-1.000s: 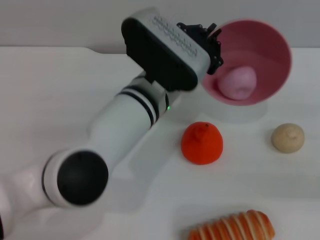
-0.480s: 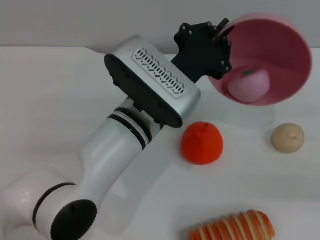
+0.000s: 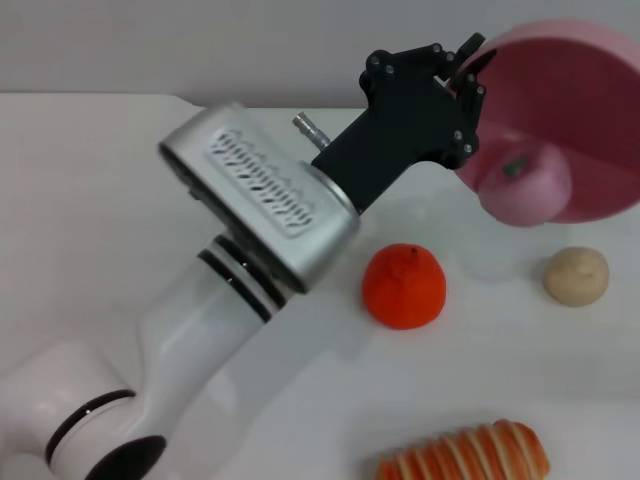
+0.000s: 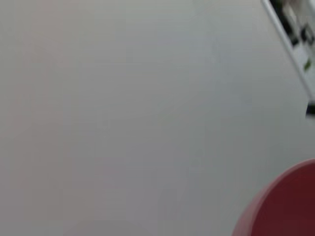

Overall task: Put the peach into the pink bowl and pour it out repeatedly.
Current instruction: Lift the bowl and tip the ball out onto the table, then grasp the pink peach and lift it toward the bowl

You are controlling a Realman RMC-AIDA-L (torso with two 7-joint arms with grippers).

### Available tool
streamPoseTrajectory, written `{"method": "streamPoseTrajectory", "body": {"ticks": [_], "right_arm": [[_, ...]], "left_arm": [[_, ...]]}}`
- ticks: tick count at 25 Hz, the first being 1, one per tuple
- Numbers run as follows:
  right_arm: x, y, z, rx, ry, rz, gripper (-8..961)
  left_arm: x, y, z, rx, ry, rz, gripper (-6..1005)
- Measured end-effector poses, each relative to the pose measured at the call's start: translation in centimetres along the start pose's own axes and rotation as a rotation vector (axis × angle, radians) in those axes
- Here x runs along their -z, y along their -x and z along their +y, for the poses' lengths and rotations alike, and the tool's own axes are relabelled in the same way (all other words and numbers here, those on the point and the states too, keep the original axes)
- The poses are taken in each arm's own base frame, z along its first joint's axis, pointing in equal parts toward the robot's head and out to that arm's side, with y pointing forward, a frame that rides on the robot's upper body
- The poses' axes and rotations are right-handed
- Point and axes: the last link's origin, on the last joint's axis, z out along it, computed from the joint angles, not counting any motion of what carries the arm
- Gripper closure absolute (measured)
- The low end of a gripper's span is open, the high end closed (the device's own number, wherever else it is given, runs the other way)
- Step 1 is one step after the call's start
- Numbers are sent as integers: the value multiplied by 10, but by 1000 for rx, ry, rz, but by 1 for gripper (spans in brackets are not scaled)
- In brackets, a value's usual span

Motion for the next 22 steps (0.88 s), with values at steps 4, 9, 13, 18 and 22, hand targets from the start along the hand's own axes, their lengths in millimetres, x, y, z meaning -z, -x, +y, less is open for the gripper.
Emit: {"method": "streamPoseTrajectory", "body": {"ticks": [4,9,13,18,22], "right_arm": [[-1,0,0,-1,1,-1,389],[-1,-1,1,-3,1,1,390],[-2,-2,1,-5,2,3,390],[-3,-4,3,-9,11,12,390],[-4,-6,6,-12,27,24,390]], "left_arm": [[6,-1,-4,44,7,60,889],[8,-3,-4,85,29,90,889],[7,-2,-4,95,57,96,888],[4,0,-4,110,69,74,887],[0,4,-7,145,75,40,887]]}}
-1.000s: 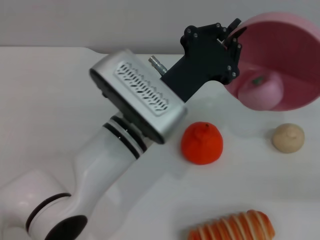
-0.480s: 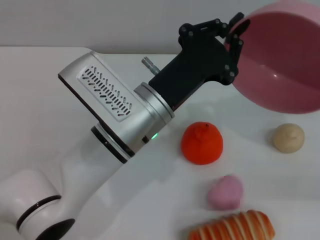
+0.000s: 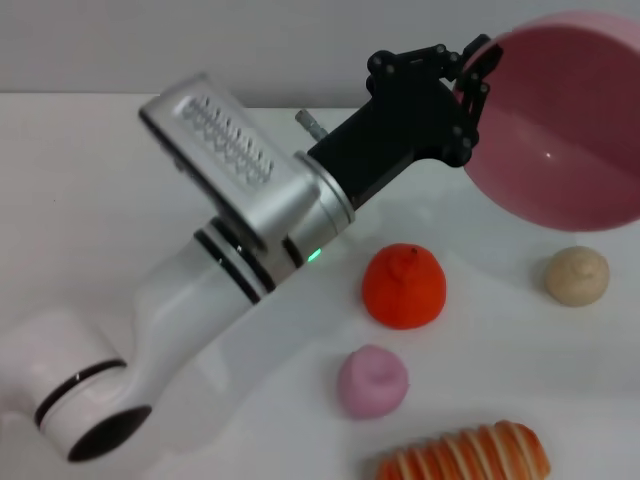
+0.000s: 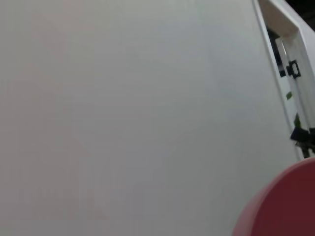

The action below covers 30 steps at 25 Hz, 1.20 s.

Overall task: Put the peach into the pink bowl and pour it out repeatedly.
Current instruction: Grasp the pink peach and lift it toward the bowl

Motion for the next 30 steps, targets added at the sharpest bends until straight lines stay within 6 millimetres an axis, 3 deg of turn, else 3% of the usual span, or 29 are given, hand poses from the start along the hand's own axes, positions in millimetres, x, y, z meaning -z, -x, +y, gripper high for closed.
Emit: {"method": "streamPoseTrajectory", "body": {"ticks": [10,13,14,22,30], "right_arm": [[2,-5,5,0,30,36,390],[2,-6,6,0,37,42,390],[2,-7,6,0,41,45,390],[-3,-12,15,-3,97,75,390],[-18,-13,41,-31,331,161,390]], "left_arm": [[-35,12,-23,199,130,-215,885],[-38,12,-29,220,125,-240,885],[-41,13,-43,248,110,-282,885],[-51,16,-76,289,74,-413,884],[-50,23,-106,337,37,-541,883]]}}
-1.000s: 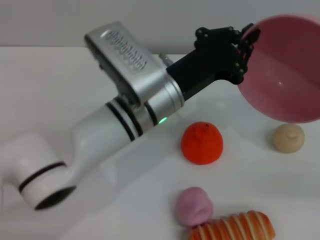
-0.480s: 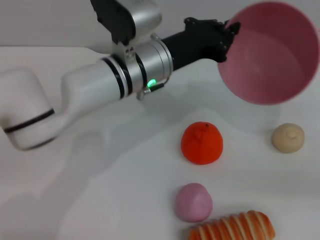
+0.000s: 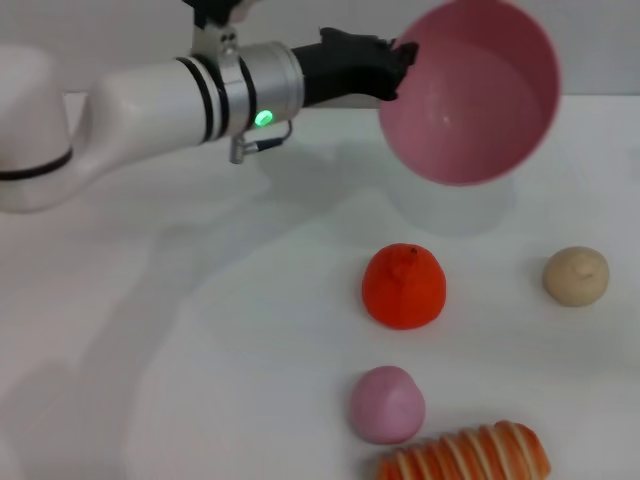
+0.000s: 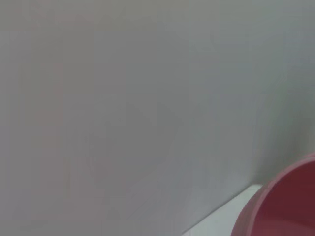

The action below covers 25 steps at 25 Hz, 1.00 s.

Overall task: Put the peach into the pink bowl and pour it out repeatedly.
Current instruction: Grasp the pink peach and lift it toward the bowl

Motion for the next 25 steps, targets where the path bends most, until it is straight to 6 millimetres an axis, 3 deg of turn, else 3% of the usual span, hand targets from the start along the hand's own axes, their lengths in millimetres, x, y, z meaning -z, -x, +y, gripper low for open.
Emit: {"method": "streamPoseTrajectory", "body": {"ticks": [5,10,13,18,20,25], "right_arm": [[-11,9,19,-10,199,42,391],[-26,20,48,-22,466,112,391],[-32,21,57,-25,542,156,391],[-47,20,84,-56,745,358,391],[-56,18,103,-53,858,533,391],[-68,14,123,-32,947,741,391]], "left_arm": [[12,-3,-29,61,-60,-91,882],[23,-2,-45,100,-87,-148,882],[31,-1,-55,130,-106,-180,881],[49,8,-71,189,-149,-302,880],[55,10,-77,201,-172,-348,880],[73,12,-92,225,-231,-431,880]]}}
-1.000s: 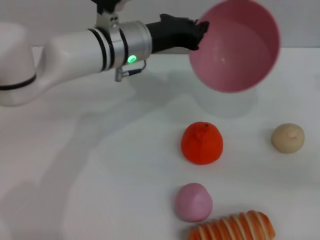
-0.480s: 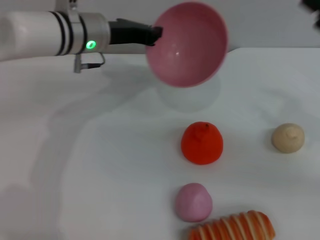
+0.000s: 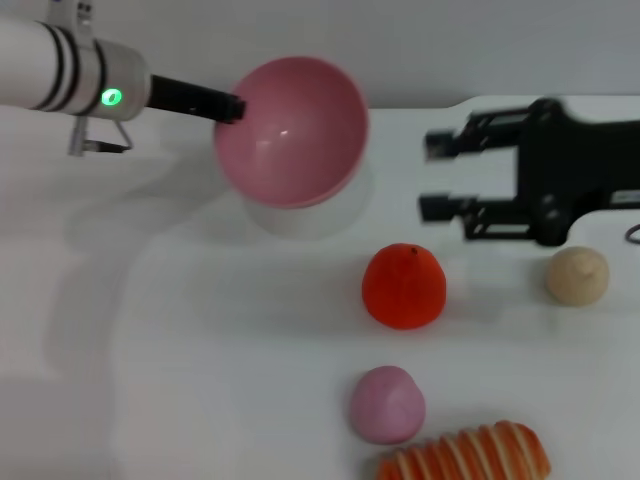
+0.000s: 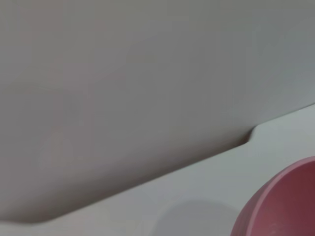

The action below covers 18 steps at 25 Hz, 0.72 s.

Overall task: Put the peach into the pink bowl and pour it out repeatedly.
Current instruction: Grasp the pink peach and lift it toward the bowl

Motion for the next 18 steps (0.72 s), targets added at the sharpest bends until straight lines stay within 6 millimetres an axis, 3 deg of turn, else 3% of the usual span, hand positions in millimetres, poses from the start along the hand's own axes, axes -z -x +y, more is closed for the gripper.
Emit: {"method": "streamPoseTrajectory", "body": {"ticks": [6,11,18], "right_arm": [[-25,-4,1,-64,84,317,391],[-42,-20,2,-112,118,544,391],[-60,-37,4,-159,171,624,391]], "left_arm": [[15,1,-19,19,-71,-58,879],[29,2,-38,51,-124,-74,878],[36,8,-49,75,-152,-82,877]]}}
